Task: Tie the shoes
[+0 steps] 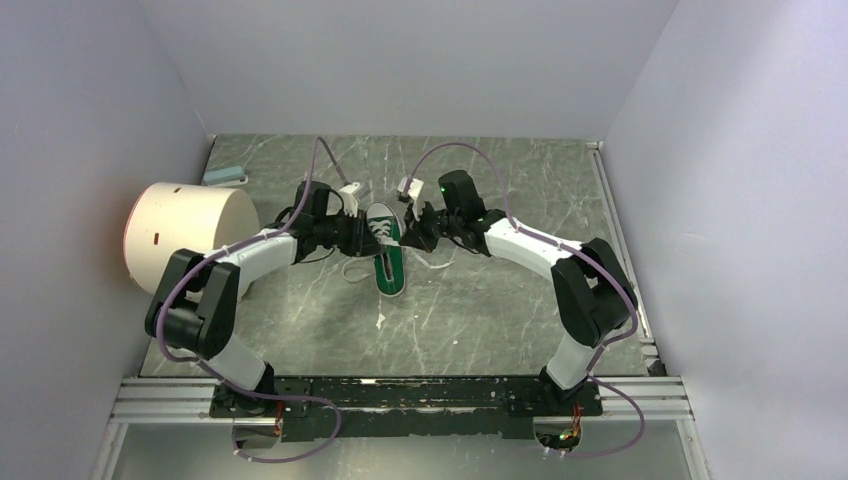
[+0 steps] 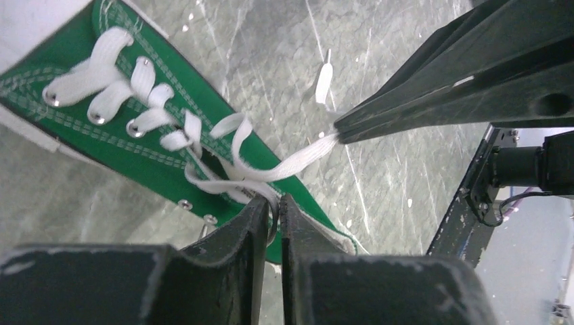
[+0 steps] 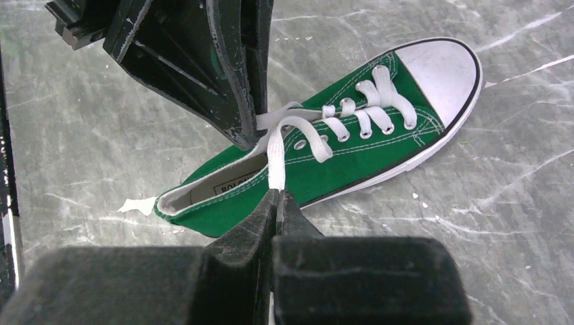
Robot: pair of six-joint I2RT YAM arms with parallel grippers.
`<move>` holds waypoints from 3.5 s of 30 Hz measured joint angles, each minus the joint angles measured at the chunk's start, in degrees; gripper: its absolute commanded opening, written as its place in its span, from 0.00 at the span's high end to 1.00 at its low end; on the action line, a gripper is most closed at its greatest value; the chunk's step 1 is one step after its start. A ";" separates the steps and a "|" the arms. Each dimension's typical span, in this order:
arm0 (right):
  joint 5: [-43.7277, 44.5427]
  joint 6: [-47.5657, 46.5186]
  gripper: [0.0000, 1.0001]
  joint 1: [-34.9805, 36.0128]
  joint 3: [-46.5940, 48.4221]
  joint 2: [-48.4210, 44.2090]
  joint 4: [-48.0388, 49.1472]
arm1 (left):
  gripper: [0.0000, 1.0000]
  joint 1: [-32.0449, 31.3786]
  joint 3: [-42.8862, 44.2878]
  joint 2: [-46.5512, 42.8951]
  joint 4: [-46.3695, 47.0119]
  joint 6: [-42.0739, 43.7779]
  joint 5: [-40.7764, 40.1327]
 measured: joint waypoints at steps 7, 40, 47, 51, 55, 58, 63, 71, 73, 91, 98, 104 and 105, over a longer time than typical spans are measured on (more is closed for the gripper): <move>-0.28 0.57 1.00 0.00 -0.44 0.26 1.29 | 0.71 2.78 -1.75 2.21 2.64 -3.93 3.61; -1.07 -0.85 1.00 1.66 -0.90 2.16 1.38 | 0.52 4.98 -4.24 6.78 10.82 -14.21 11.87; -1.29 -1.36 1.00 2.05 -0.90 2.16 0.66 | 0.51 5.01 -3.54 7.39 10.51 -15.26 11.74; -1.27 -1.86 1.00 2.27 -0.90 2.16 -0.07 | 0.55 5.01 -3.54 7.28 9.62 -15.45 10.91; -1.27 -1.97 1.00 2.29 -0.90 2.16 -0.13 | 0.64 5.03 -2.86 7.28 8.17 -15.37 10.08; -1.27 -2.08 1.00 2.32 -0.90 2.16 -0.13 | 0.65 5.03 -2.12 7.28 7.28 -15.17 9.88; -1.27 -2.19 1.00 2.56 -0.90 2.16 -0.15 | 0.58 5.03 -1.68 7.26 6.08 -15.06 9.55; -1.22 -2.16 1.00 3.39 -0.92 2.16 -0.13 | 0.60 5.05 -0.44 5.90 3.02 -14.12 7.78; -1.18 -2.14 1.00 3.45 -0.92 2.16 -0.13 | 0.62 5.05 0.04 5.31 2.49 -13.64 7.13; -0.20 -1.20 1.00 3.74 -1.01 2.16 -0.07 | 0.63 4.87 3.67 7.19 -1.31 -11.19 5.79; -0.17 -0.72 1.00 3.96 -1.14 2.16 -0.04 | 0.73 4.13 5.11 8.72 -2.97 -10.43 5.22; 0.28 -0.50 0.90 4.04 -1.36 2.12 0.00 | 0.95 4.09 5.88 9.11 -4.31 -10.10 5.18; 1.18 0.13 0.80 4.07 -1.40 2.05 -0.11 | 0.95 4.09 6.16 9.11 -4.70 -9.99 5.18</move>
